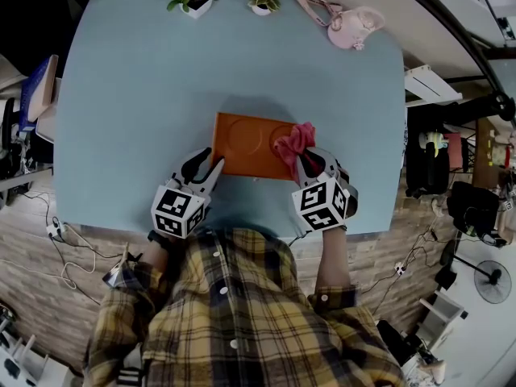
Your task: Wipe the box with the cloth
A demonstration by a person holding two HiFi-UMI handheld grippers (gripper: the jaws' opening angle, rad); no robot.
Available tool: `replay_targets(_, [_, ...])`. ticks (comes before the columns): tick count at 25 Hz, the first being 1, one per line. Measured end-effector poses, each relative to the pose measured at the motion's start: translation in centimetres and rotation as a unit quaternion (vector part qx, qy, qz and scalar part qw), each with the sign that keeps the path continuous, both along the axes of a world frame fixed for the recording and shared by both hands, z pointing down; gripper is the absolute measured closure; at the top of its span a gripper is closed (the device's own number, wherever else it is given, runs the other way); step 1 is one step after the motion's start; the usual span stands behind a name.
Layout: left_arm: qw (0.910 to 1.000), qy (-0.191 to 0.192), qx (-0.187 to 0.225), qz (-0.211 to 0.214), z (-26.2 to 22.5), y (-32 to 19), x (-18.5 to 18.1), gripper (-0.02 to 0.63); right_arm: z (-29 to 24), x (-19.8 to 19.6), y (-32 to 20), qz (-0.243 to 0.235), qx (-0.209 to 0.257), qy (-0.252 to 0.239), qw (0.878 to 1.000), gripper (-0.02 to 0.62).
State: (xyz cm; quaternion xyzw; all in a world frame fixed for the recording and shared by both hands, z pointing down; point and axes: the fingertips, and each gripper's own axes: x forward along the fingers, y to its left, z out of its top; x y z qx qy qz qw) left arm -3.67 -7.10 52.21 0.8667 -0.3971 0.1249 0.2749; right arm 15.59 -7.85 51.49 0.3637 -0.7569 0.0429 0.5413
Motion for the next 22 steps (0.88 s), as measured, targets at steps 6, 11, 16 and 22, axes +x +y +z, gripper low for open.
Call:
replay_targets(6, [1.0, 0.003, 0.001, -0.001, 0.0, 0.1, -0.1, 0.468, -0.6, 2.9, 0.5, 0.034, 0.0, 0.018, 0.999, 0.546])
replay_targets(11, [1.0, 0.004, 0.0, 0.0, -0.1, 0.0, 0.0, 0.468, -1.1, 3.5, 0.6, 0.05, 0.003, 0.011, 0.999, 0.545])
replay_targets(16, [1.0, 0.005, 0.003, -0.001, 0.0, 0.1, -0.1, 0.468, -3.0, 1.8, 0.6, 0.049, 0.022, -0.015, 0.998, 0.546])
replay_targets(22, [1.0, 0.004, 0.005, -0.002, -0.1, 0.2, 0.0, 0.468, -5.1, -3.8, 1.1, 0.006, 0.038, -0.077, 0.996, 0.545])
